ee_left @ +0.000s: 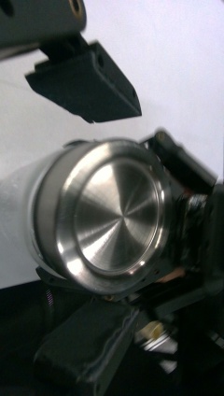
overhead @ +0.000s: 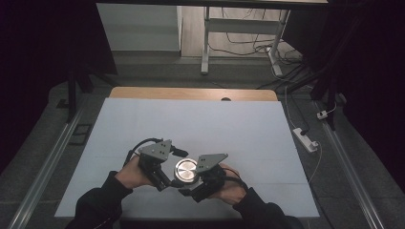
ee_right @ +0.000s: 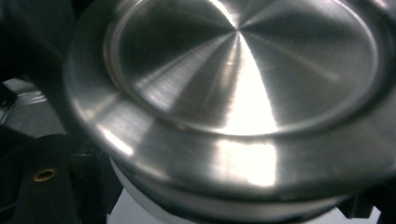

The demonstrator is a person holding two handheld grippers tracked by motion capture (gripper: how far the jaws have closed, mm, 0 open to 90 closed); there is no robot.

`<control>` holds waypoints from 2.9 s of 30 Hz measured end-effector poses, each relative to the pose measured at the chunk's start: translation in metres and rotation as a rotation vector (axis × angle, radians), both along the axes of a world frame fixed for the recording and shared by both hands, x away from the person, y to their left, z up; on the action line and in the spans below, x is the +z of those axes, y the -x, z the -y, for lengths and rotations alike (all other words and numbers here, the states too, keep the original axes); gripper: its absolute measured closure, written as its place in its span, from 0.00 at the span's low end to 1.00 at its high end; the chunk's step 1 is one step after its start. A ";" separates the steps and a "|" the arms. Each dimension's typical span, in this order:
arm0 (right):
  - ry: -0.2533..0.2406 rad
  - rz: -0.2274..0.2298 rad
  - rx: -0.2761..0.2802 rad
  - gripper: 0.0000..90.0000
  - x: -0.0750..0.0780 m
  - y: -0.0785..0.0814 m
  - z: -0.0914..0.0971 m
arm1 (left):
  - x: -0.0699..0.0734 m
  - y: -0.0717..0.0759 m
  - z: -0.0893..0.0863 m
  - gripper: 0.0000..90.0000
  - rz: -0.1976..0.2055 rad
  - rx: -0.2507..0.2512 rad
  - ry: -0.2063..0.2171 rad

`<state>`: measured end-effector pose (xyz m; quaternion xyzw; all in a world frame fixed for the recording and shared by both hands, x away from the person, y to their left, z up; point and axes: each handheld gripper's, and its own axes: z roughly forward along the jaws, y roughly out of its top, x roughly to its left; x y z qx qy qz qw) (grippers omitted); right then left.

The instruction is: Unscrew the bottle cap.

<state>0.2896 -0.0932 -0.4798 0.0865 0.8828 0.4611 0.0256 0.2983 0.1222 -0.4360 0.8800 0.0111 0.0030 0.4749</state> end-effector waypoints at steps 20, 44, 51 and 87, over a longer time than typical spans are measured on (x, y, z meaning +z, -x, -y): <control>-0.009 -0.003 -0.216 0.17 0.000 -0.012 0.009 | -0.005 0.005 0.030 0.12 -0.007 0.340 0.032; 0.003 0.059 -0.116 0.17 0.004 -0.001 0.002 | 0.003 0.010 0.022 0.22 0.044 0.236 -0.006; -0.011 0.054 -0.150 0.17 0.004 -0.003 0.004 | 0.007 0.011 0.022 0.22 0.032 0.291 0.015; -0.001 0.038 -0.157 0.17 0.001 -0.004 0.009 | 0.022 -0.005 -0.004 0.22 0.035 0.375 0.048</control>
